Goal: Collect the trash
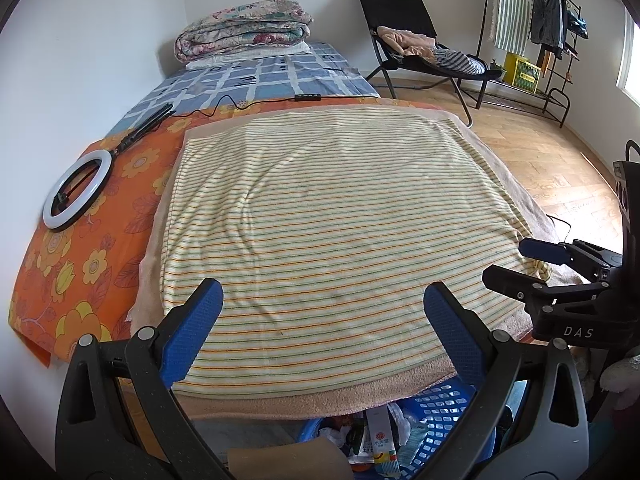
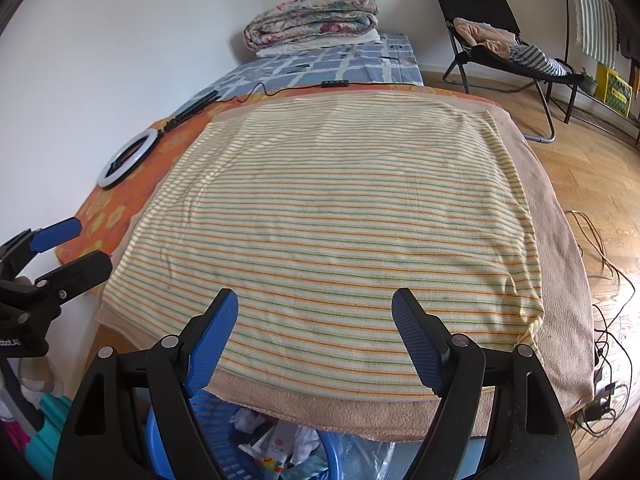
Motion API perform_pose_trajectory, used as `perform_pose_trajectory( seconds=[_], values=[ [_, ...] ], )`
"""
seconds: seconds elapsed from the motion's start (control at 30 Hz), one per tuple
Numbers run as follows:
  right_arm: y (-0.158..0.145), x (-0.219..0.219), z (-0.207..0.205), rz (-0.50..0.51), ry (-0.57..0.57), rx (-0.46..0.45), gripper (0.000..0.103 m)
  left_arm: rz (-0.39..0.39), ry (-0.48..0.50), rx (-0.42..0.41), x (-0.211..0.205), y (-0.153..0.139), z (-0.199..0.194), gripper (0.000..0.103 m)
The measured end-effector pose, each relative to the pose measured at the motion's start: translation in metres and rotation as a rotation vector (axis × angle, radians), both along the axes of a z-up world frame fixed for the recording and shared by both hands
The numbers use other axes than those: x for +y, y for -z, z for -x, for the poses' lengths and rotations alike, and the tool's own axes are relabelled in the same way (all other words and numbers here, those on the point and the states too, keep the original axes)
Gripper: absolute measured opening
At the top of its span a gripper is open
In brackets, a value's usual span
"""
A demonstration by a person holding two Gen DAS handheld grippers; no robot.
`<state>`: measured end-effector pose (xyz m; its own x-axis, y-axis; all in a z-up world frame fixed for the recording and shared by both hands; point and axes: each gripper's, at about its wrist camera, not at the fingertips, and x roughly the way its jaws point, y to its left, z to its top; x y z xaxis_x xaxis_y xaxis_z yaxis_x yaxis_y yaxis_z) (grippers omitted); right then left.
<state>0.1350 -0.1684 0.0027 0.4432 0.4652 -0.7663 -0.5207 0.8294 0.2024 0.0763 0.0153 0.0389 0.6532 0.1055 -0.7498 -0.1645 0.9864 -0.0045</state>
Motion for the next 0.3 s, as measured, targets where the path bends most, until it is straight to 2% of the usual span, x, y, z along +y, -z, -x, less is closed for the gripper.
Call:
perform_pose_trajectory(
  seconds=[0.3],
  values=[
    [-0.0002,0.0001,-0.0003,0.0,0.0,0.0,0.079,-0.002,-0.001,0.001,-0.0005,-0.0004,0.0003,0.102]
  ],
)
